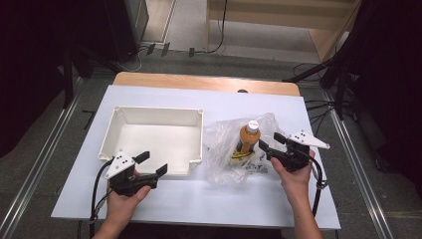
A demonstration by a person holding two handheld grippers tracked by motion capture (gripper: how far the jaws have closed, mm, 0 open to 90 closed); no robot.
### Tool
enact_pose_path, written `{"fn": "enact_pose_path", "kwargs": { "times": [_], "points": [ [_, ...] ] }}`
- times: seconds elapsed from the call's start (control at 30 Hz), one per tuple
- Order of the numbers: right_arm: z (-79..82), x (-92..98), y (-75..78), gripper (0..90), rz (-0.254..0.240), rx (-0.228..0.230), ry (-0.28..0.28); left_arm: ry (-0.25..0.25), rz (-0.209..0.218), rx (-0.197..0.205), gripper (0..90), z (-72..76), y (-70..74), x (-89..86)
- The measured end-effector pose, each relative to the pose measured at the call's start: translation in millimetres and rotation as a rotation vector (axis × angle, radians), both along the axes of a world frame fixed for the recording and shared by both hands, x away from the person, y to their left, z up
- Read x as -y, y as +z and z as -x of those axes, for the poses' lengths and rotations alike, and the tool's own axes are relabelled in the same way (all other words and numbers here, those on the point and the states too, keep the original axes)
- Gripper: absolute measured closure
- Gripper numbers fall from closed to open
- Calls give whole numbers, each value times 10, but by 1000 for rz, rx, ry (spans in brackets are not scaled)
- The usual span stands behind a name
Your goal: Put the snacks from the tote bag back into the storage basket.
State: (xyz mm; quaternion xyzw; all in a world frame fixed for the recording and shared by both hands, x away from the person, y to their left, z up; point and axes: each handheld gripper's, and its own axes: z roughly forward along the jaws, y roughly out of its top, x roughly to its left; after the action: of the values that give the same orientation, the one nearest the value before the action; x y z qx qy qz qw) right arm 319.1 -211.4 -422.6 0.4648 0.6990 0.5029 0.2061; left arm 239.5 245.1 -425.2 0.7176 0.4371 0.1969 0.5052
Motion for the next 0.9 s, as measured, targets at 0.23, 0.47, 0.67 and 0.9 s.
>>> {"fn": "enact_pose_path", "kwargs": {
  "times": [0.23, 0.47, 0.67, 0.9],
  "points": [
    [7, -32, 20, 311, -17, 3, 30, 30, -3, 15, 199, 37, 39, -141],
    [-1, -88, 17, 277, -20, -5, 63, 55, -38, 24, 173, 101, 34, -268],
    [-16, -177, 5, 262, -5, -16, 85, 82, -31, 10, 159, 92, 11, -388],
    [-63, -310, -35, 262, 27, -37, 95, 78, -54, 9, 151, 123, -1, -392]
  ]
}}
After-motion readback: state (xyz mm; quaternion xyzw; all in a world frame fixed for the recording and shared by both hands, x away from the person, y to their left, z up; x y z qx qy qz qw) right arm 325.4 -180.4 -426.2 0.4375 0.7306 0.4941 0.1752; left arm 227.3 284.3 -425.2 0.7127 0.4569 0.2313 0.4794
